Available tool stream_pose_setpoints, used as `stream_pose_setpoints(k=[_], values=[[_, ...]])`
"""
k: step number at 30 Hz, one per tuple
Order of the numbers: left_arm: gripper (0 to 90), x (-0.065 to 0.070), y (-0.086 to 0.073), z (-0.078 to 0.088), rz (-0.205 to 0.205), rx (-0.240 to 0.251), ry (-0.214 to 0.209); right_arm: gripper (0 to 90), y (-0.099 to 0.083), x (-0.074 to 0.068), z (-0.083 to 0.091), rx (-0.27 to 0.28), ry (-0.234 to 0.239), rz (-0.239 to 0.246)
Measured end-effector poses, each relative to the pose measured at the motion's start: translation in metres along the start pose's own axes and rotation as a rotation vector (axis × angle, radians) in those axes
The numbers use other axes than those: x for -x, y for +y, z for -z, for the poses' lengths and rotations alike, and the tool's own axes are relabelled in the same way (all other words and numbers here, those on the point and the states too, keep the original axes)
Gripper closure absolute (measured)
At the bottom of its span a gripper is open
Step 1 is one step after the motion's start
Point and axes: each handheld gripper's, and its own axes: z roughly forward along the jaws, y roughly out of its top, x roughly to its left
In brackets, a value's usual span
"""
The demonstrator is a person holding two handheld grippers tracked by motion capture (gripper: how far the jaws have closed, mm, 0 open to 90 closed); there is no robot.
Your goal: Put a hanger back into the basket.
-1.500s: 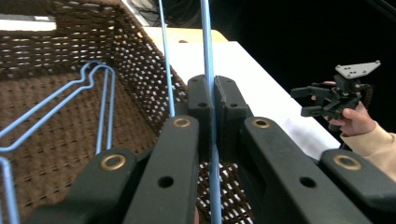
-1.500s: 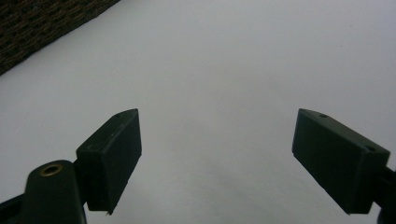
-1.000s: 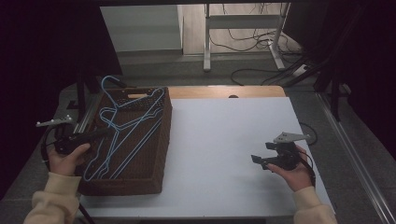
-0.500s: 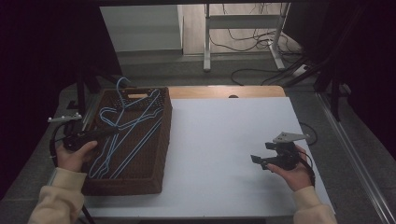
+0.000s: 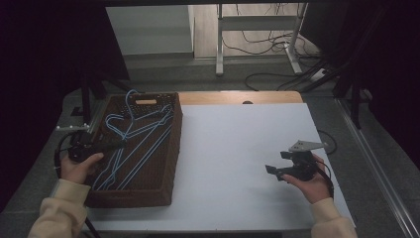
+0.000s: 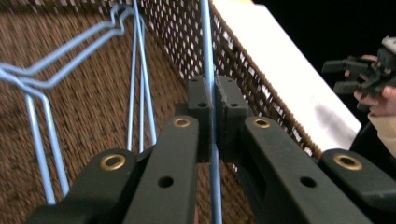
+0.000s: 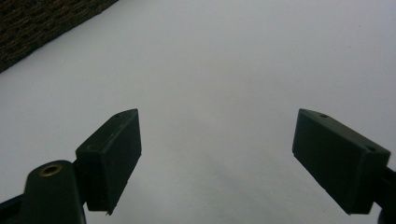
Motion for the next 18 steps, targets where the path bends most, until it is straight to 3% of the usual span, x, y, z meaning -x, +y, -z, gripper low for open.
stream_pose_setpoints(k=[2,5,8,9,10,12,15,18], values=[[86.3,-0.002,-0.001,-0.004,0.0,-0.033,0.018,15.7,0.0,0.0,0.0,0.0,0.0,0.001],[86.3,-0.008,-0.004,-0.007,0.011,-0.045,0.016,15.7,0.0,0.0,0.0,-0.001,-0.001,0.003],[86.2,-0.013,-0.005,-0.008,0.022,-0.059,0.056,15.7,0.0,0.0,0.0,-0.001,-0.001,0.001],[85.9,-0.015,-0.005,-0.007,0.042,-0.065,0.093,15.7,0.0,0.0,0.0,-0.002,-0.001,0.001],[83.7,-0.017,-0.005,-0.007,0.062,-0.067,0.138,15.7,0.0,0.0,0.001,-0.002,-0.001,0.002],[77.4,-0.018,-0.005,-0.007,0.04,-0.078,0.221,15.7,0.0,0.0,0.001,0.0,0.002,0.002],[63.2,-0.015,-0.005,-0.003,0.029,-0.033,0.261,15.7,0.0,0.0,0.001,0.001,0.001,0.002],[56.7,-0.008,-0.003,0.0,-0.006,-0.007,0.269,15.7,0.0,0.0,0.001,0.0,0.001,0.003]])
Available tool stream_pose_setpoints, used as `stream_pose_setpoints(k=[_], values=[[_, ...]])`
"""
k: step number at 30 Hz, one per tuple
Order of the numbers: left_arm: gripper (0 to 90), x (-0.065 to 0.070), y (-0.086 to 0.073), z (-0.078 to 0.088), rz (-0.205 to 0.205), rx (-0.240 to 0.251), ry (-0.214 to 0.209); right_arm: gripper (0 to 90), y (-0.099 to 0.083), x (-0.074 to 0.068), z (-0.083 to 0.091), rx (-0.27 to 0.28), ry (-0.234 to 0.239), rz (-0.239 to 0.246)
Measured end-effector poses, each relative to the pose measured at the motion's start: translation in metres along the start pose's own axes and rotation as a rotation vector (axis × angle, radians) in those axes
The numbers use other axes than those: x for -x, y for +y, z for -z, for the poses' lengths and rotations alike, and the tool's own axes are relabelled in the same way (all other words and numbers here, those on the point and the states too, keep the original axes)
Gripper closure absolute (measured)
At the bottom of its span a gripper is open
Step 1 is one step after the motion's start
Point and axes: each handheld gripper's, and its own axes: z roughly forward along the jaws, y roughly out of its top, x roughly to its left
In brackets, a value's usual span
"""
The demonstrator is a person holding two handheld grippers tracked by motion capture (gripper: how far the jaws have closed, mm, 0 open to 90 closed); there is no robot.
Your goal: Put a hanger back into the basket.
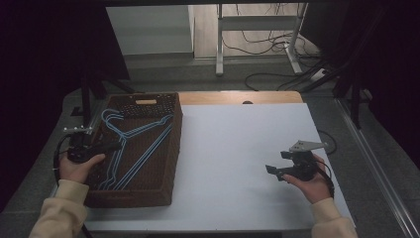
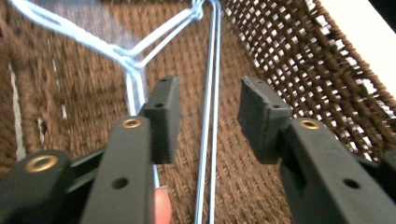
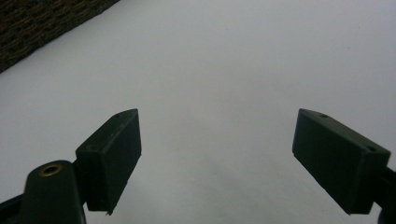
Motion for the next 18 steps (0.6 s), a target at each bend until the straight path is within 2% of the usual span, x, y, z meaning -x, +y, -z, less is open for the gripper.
stream_pose_setpoints(k=[2,7,10,18], values=[[50.7,0.007,0.002,0.004,-0.025,0.032,-0.002,15.7,0.0,0.0,0.0,-0.001,0.0,0.001],[38.6,0.03,0.005,0.012,-0.09,0.082,-0.055,15.6,0.0,-0.001,-0.001,-0.001,0.0,0.003],[33.8,0.049,0.004,0.013,-0.144,0.085,-0.091,15.4,0.0,-0.001,-0.001,-0.005,0.001,0.003],[29.4,0.094,-0.001,0.001,-0.224,0.071,-0.198,15.1,0.0,0.0,-0.001,-0.004,0.0,0.011]])
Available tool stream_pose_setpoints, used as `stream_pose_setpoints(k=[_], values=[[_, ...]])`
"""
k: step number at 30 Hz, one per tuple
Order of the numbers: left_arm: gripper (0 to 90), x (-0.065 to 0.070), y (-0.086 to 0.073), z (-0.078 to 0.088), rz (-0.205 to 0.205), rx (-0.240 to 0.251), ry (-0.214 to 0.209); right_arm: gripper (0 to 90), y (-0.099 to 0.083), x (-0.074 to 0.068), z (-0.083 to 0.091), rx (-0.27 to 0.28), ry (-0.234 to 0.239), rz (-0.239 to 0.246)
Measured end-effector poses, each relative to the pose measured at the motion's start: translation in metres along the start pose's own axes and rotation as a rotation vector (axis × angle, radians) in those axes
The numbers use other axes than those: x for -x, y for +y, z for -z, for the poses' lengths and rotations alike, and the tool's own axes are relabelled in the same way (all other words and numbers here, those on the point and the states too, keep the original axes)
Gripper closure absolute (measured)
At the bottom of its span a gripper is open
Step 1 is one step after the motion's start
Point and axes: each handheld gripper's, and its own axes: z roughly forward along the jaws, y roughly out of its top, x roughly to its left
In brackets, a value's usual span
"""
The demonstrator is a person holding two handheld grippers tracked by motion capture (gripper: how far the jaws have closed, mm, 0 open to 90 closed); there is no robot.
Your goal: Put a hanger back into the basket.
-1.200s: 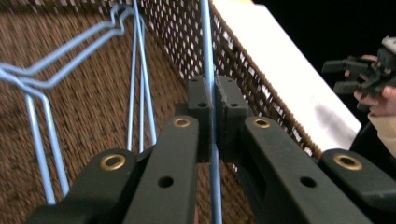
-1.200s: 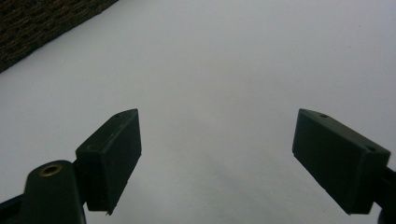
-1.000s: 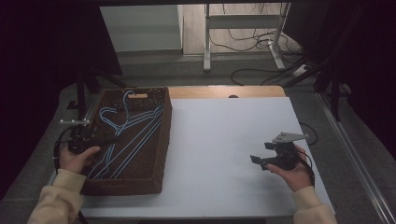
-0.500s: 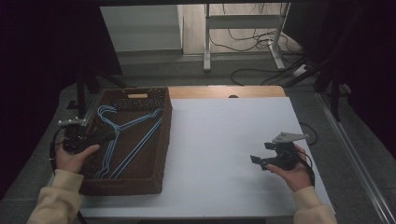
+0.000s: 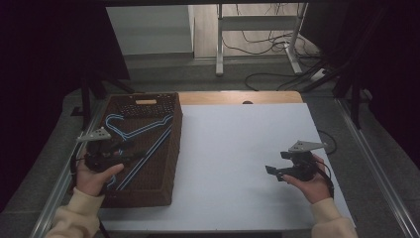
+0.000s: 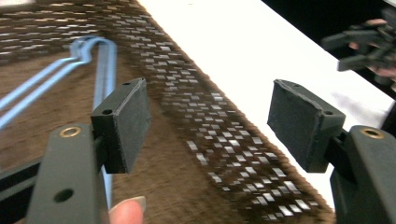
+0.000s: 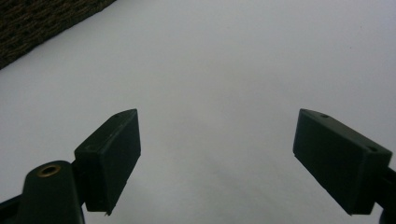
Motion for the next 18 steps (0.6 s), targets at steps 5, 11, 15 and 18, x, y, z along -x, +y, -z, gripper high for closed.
stream_pose_setpoints(k=[5,11,15,18], values=[[28.2,0.017,-0.002,-0.015,-0.04,-0.035,-0.039,15.0,0.0,0.0,0.001,0.006,0.003,0.006],[26.9,0.02,-0.01,-0.024,-0.045,-0.052,-0.055,15.0,0.002,0.0,0.005,0.036,0.013,0.001],[26.0,0.02,-0.011,-0.024,-0.049,-0.046,-0.054,14.7,0.002,-0.001,0.006,0.048,0.019,0.002],[25.5,0.02,-0.011,-0.023,-0.049,-0.036,-0.052,14.5,0.003,-0.001,0.007,0.053,0.021,0.003]])
